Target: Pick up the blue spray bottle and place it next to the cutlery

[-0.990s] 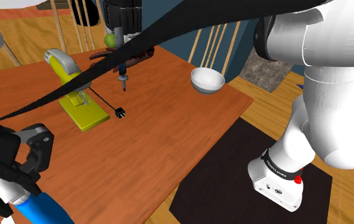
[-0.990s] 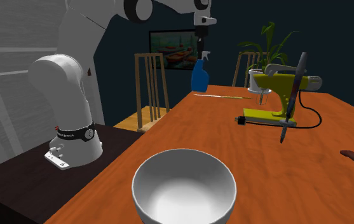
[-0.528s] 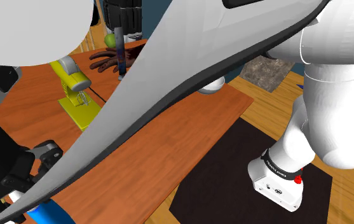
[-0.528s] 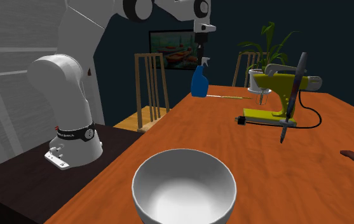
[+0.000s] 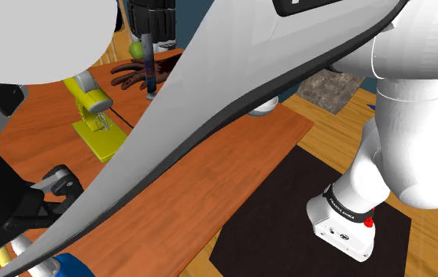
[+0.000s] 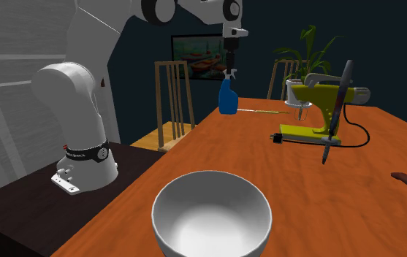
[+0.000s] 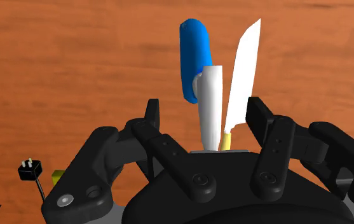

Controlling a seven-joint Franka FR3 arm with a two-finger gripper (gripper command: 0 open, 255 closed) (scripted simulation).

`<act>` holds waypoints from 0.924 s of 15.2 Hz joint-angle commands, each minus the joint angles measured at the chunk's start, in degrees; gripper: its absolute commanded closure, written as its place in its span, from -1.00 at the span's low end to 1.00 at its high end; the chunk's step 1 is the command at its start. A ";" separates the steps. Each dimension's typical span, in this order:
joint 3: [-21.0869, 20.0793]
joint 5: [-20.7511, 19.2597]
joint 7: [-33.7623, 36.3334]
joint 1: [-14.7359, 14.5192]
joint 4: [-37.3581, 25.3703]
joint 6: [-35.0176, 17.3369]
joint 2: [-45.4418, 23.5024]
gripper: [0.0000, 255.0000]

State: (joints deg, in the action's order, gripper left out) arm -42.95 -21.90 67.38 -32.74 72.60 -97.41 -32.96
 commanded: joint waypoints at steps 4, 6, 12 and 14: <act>0.00 0.00 0.00 0.00 0.00 0.00 0.00 -1.00; 0.00 -0.02 -0.45 -1.26 -4.60 4.05 -0.28 -1.00; 0.19 -0.33 -0.87 -2.84 -9.54 8.01 -0.99 -1.00; 0.19 -0.33 -0.87 -2.84 -9.54 8.01 -0.99 -1.00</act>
State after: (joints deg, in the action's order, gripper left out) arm -42.76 -22.23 66.52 -35.59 63.08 -89.42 -33.96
